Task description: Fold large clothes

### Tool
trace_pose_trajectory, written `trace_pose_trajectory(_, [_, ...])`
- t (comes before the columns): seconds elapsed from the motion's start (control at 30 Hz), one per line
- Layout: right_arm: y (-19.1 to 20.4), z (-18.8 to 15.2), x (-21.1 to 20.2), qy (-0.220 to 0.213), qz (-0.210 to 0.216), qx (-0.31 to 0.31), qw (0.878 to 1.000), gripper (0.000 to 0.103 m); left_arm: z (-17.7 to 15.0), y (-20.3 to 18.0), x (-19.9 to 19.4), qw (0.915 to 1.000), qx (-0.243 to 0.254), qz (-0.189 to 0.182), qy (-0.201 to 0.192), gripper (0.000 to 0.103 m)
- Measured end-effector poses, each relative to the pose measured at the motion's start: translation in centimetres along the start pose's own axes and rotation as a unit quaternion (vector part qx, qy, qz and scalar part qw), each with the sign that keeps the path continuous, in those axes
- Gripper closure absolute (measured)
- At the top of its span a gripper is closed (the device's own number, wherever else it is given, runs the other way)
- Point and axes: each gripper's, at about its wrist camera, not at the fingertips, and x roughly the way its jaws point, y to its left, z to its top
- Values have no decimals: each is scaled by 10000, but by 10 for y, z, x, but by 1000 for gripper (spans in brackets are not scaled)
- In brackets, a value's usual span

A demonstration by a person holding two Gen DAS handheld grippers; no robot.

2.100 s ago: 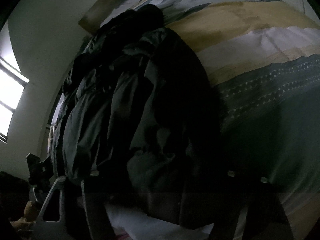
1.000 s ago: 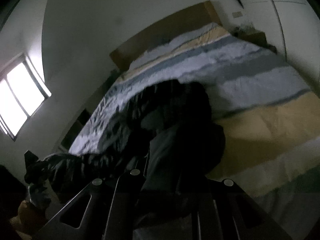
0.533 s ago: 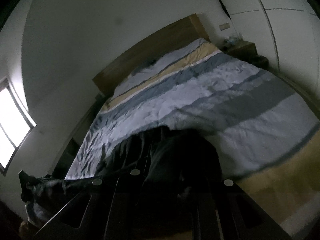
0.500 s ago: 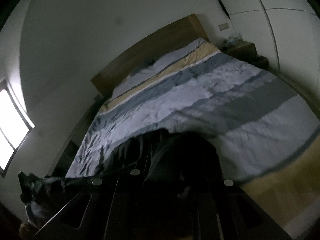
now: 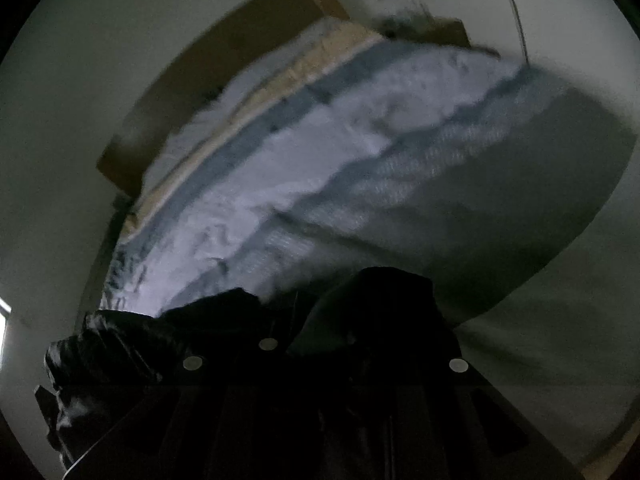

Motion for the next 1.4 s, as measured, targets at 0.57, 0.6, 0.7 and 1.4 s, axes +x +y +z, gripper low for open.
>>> trace_pose_trajectory(0.57, [5, 17, 42, 577, -461, -11, 9973, 61, 17, 20, 20, 9966, -720, -77, 385, 59])
trace_pose_trajectory(0.6, [7, 20, 36, 553, -392, -5, 9977, 49, 20, 19, 13, 9965, -756, -97, 340, 58])
trace_pose_trajectory(0.7, [13, 29, 19, 463, -264, 23, 9986, 38, 30, 15, -13, 9959, -874, -113, 195, 47])
trace_pose_trajectory(1.4, [116, -10, -61, 230, 48, -1733, 9846, 16, -37, -131, -43, 9902, 895, 1053, 227, 34])
